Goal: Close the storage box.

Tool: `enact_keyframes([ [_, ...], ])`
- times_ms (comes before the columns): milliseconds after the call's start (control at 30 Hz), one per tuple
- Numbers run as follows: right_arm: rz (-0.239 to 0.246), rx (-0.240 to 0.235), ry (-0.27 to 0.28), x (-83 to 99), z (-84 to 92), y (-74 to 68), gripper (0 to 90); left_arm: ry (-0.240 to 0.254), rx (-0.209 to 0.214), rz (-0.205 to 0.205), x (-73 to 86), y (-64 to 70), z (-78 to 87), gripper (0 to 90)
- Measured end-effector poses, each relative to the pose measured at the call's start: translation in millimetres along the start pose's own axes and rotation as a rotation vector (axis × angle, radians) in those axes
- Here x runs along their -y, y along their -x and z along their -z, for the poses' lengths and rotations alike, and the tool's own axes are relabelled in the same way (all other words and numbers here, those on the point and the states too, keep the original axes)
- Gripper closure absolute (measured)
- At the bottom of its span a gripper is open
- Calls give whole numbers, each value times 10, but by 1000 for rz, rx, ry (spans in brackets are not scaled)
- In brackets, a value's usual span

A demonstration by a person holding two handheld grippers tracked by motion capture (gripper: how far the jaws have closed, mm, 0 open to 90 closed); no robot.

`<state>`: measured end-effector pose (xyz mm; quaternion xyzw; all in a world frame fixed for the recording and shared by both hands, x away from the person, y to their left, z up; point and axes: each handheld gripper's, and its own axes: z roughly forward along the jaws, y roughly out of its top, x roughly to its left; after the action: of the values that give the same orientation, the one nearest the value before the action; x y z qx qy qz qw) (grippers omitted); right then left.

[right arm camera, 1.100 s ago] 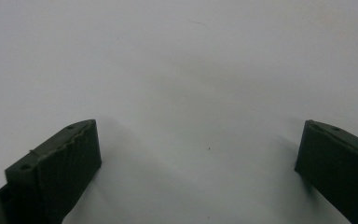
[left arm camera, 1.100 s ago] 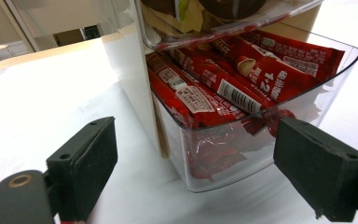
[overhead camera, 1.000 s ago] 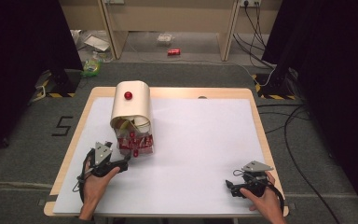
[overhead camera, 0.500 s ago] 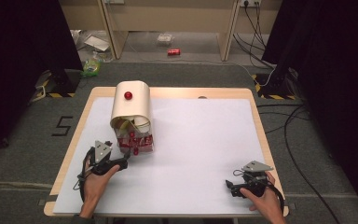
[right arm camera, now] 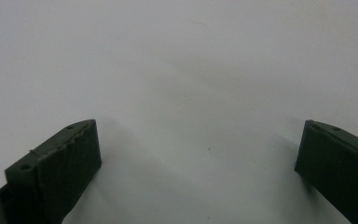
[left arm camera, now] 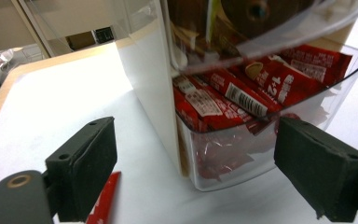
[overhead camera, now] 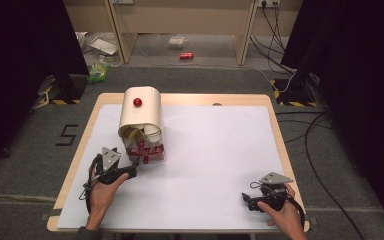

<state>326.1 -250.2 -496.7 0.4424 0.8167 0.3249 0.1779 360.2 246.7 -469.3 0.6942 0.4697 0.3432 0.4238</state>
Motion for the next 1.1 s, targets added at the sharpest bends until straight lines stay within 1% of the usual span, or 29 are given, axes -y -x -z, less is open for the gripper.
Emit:
enact_keyframes([
  [400,0,0,0,0,0,0,2,0,-3,9,-5,-28,-64,128],
  [600,0,0,0,0,0,0,2,-8,-16,9,3,-50,-100,129],
  [800,0,0,0,0,0,0,2,-9,-19,17,2,-63,-113,100],
  [833,0,0,0,0,0,0,2,-5,-20,10,-1,-70,-119,93],
  [933,0,0,0,0,0,0,2,-7,-26,7,-4,-68,-121,79],
  [1033,0,0,0,0,0,0,2,-9,-27,7,-1,-63,-116,85],
  [1100,0,0,0,0,0,0,2,-16,-14,13,6,-46,-104,111],
])
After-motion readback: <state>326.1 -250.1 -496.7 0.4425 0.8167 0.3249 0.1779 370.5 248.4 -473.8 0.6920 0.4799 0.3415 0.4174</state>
